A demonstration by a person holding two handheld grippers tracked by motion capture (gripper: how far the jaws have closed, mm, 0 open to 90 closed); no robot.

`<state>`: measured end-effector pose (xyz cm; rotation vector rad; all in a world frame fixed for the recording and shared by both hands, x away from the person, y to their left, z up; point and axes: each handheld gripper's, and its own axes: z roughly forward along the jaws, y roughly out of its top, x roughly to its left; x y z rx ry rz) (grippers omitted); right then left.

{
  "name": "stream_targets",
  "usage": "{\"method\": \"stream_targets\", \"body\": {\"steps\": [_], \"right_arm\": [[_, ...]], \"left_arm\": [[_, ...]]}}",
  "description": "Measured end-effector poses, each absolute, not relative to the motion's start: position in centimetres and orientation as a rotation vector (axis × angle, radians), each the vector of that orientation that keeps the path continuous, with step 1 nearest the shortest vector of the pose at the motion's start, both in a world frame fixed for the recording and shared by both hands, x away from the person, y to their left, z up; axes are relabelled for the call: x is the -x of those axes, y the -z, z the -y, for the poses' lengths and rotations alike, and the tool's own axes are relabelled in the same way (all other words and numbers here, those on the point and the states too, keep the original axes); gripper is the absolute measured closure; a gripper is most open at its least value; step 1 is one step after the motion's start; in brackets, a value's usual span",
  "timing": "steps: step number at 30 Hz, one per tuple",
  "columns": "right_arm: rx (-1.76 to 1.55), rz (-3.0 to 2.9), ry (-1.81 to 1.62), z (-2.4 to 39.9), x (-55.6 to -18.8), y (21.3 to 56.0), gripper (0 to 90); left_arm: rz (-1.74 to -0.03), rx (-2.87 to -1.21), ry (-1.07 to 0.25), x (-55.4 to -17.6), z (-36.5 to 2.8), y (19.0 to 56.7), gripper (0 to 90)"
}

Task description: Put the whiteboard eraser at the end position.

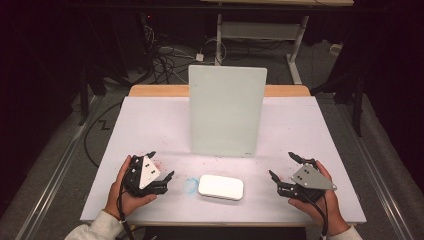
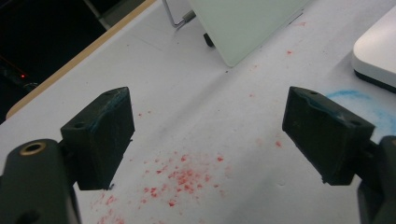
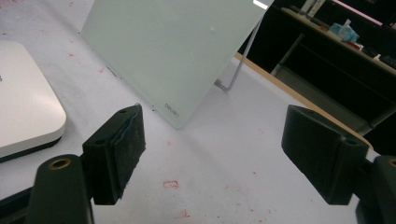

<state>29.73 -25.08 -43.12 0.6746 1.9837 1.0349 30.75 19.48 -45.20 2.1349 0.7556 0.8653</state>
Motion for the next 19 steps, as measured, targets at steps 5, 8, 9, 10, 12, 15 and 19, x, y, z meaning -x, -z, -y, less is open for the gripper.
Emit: {"method": "stream_targets", "body": {"steps": [5,8,9,10,12,15,19], "right_arm": [[-0.689,-1.981,-1.039,25.41,-29.99,43.24,22.1],[-0.693,-1.983,-1.037,25.46,-30.11,43.31,22.1],[-0.691,-1.985,-1.040,25.47,-30.13,43.34,22.1],[-0.694,-1.986,-1.039,25.46,-30.17,43.39,22.1],[-0.697,-1.992,-1.037,25.48,-30.31,43.50,22.1],[-0.705,-1.999,-1.035,25.54,-30.37,43.62,22.2],[-0.702,-2.000,-1.035,25.52,-30.30,43.58,22.1]], "left_arm": [[-0.754,-2.136,-0.861,-31.08,-19.33,45.19,16.1],[-0.755,-2.142,-0.858,-31.19,-19.29,45.21,16.1],[-0.758,-2.141,-0.859,-31.24,-19.28,45.25,16.2],[-0.759,-2.140,-0.858,-31.29,-19.30,45.25,16.1],[-0.759,-2.143,-0.854,-31.41,-19.31,45.25,16.2],[-0.765,-2.140,-0.853,-31.45,-19.32,45.23,16.2],[-0.770,-2.142,-0.852,-31.48,-19.30,45.23,16.1]]}}
